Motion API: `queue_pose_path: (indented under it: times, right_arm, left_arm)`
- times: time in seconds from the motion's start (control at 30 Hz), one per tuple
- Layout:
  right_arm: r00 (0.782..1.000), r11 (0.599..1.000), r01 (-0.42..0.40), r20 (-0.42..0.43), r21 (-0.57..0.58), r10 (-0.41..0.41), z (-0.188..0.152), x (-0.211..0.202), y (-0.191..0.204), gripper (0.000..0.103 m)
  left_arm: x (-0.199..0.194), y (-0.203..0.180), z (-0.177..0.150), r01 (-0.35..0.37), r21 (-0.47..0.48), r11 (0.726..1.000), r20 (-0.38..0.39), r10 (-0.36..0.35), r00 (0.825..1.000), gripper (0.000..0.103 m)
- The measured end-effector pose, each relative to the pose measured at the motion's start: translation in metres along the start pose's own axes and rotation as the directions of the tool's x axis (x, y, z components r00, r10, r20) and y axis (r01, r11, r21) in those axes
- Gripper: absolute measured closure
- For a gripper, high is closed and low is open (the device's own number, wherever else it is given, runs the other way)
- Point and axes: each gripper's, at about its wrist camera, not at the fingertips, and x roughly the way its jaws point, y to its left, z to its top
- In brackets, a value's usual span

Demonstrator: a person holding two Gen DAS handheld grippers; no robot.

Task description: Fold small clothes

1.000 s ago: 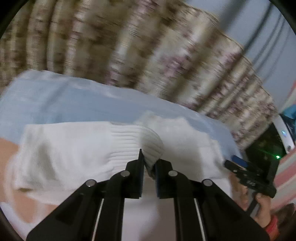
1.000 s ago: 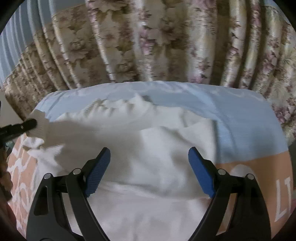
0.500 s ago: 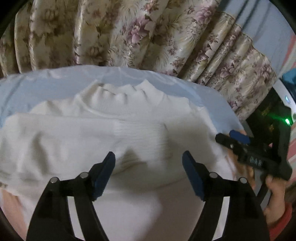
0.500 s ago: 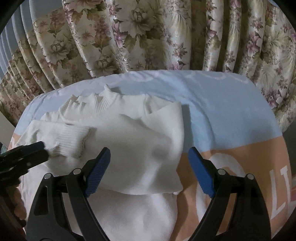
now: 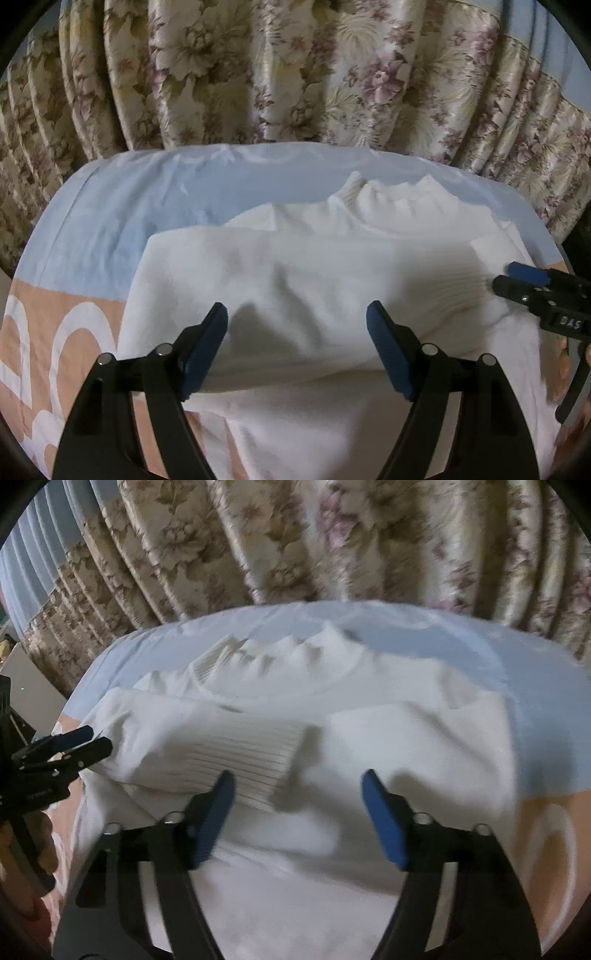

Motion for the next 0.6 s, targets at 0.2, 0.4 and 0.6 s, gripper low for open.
queue_pose_path:
  times: [0.2,0.4,0.6]
  right_arm:
    - [1.000,0.999,0.005,-0.009,-0.035,-0.006,0.003,0.020,0.017,0.083]
    - [0.990,0.979,0.105,0.110,-0.173,-0.087,0.004,-0.004,0.028,0.096]
    - [0.934,0.968,0.242,0.285,-0.067,-0.214,0.011,-0.072,-0.023,0.096]
  left_arm:
    - [-0.003,0.004,-0.005,-0.002,0.000,1.000,0.003,0.002,1.000,0.025]
    - [-0.019,0.016,0.002,0.015,-0.045,0.999,0.045,-0.013,0.999,0.025]
    - [-0.038,0.022,0.013,0.010,-0.058,0.998,0.093,-0.005,0.996,0.025]
